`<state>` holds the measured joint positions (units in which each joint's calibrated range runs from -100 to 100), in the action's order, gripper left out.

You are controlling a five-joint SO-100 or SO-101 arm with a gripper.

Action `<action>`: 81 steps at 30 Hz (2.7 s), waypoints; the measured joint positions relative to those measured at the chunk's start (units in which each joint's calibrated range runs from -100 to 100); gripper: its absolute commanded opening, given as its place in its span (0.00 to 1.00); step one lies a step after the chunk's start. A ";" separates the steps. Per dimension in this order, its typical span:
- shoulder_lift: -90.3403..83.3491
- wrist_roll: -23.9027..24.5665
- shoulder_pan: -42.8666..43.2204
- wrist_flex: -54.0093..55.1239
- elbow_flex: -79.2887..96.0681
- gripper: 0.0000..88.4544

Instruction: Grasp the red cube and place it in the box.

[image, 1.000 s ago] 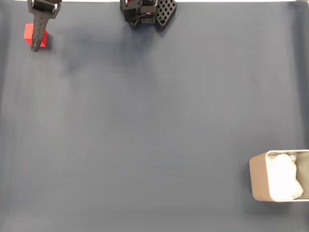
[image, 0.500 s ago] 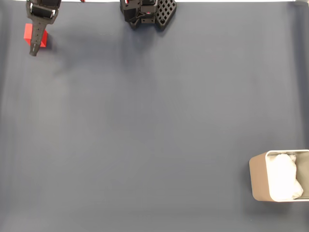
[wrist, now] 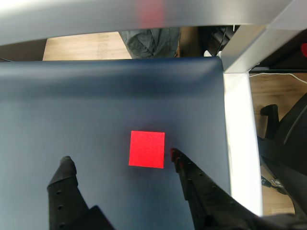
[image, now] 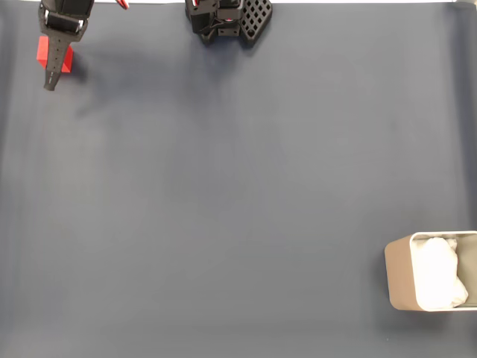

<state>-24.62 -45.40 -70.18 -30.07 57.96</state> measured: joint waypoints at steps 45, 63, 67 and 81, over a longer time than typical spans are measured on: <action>1.74 0.00 2.60 4.69 3.07 0.51; 3.91 0.00 3.64 7.40 3.16 0.51; 4.26 0.00 3.41 7.96 3.16 0.38; 4.52 -0.98 4.08 8.75 3.07 0.07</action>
<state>-20.10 -46.37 -66.10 -21.32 61.03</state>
